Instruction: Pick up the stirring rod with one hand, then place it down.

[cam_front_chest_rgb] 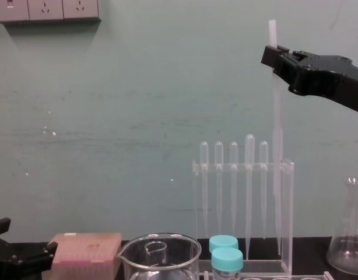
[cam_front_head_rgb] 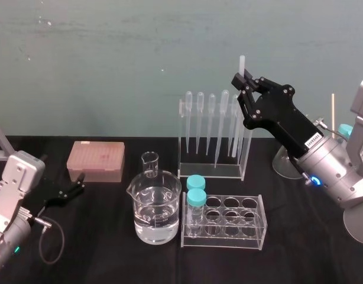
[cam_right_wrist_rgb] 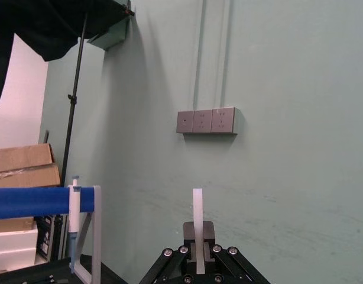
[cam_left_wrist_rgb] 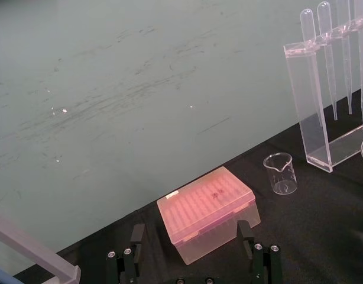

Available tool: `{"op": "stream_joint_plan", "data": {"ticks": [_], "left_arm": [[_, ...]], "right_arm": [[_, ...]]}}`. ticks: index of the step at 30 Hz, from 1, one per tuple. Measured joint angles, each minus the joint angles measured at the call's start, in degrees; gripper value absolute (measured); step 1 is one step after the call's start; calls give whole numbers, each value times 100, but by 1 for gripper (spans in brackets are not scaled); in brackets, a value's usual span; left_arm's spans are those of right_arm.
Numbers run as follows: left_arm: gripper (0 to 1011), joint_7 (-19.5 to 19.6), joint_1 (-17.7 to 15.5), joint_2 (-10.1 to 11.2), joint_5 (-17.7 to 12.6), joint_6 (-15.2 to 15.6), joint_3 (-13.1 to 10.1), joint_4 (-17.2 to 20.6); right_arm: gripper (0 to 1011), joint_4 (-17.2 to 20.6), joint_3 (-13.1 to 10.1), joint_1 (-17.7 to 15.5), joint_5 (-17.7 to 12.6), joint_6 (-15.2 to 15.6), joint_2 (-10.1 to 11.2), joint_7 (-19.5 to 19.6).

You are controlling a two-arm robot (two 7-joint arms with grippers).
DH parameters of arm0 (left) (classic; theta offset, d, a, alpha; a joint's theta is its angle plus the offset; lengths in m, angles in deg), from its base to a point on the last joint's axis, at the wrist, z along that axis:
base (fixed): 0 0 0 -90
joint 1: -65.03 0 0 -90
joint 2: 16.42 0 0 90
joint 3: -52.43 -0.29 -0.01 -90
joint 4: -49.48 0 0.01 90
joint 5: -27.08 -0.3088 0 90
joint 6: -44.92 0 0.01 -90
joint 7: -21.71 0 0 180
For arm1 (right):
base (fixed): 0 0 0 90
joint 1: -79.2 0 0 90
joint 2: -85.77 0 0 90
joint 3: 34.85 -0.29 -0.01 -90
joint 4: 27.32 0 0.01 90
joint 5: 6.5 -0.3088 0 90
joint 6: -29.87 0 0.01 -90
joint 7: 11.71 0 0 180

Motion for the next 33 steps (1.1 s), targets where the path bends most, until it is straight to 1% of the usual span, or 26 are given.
{"op": "stream_joint_plan", "data": {"ticks": [33], "left_arm": [[1000, 0, 0, 0, 0, 0, 0, 0]], "right_arm": [[65, -154, 56, 28, 13, 44, 31, -62]]}}
